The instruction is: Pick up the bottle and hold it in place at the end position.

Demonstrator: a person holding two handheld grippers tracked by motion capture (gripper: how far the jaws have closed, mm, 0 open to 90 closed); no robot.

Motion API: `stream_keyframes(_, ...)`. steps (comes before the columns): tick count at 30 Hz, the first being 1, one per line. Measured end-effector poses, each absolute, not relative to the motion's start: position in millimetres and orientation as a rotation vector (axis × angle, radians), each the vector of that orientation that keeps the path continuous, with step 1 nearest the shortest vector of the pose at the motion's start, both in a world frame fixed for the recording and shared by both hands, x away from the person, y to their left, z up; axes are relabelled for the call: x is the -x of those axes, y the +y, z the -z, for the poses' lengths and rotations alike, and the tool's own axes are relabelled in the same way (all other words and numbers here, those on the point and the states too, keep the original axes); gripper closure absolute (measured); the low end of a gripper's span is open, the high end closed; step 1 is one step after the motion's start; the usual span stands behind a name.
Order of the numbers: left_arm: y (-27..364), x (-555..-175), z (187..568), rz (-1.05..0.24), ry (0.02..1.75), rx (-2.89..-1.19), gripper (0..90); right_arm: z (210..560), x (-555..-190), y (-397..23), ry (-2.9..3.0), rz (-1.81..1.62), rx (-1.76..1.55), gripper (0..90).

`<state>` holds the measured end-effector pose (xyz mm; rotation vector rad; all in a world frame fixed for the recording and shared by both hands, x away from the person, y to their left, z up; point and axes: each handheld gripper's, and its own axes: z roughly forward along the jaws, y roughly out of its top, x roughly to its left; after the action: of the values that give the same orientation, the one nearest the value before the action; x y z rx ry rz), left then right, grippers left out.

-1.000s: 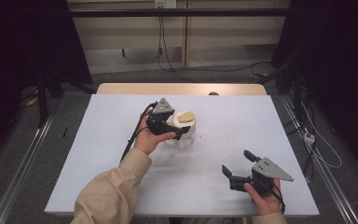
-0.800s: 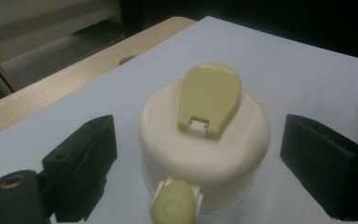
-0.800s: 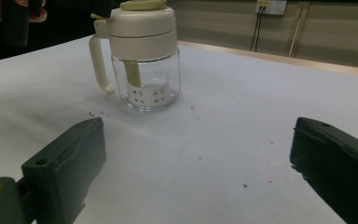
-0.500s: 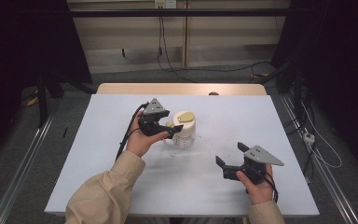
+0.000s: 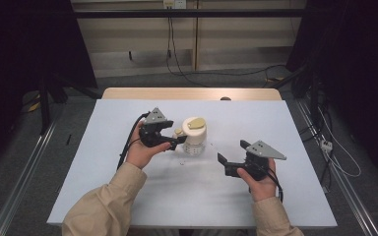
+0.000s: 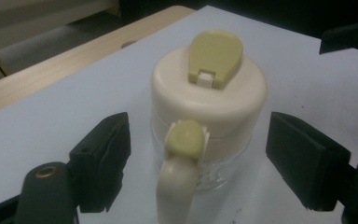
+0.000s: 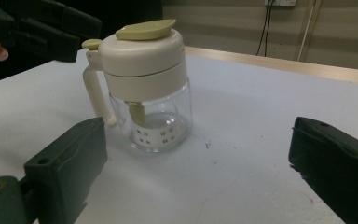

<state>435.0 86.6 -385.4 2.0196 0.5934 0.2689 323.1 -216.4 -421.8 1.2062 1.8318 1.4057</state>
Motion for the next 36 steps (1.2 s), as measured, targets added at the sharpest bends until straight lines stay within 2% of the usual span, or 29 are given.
stream_keyframes(6, 76.7, -436.0, 394.5, -0.269, 0.595, -2.041, 11.5, 419.9, -331.3, -213.0, 1.823, -1.412, -1.227, 4.2)
stream_keyframes(10, 68.0, -438.7, 402.7, -0.267, 0.578, -2.044, 8.7, 419.0, -337.4, -211.0, 1.825, -1.410, -1.230, 4.4)
stream_keyframes(28, 51.2, -447.6, 421.0, -0.242, 0.595, -2.034, 9.5, 411.5, -360.9, -201.9, 1.823, -1.411, -1.235, 4.8)
stream_keyframes(36, 54.4, -446.9, 413.7, -0.250, 0.572, -2.039, 10.7, 403.1, -372.3, -201.3, 1.799, -1.406, -1.248, 5.6)
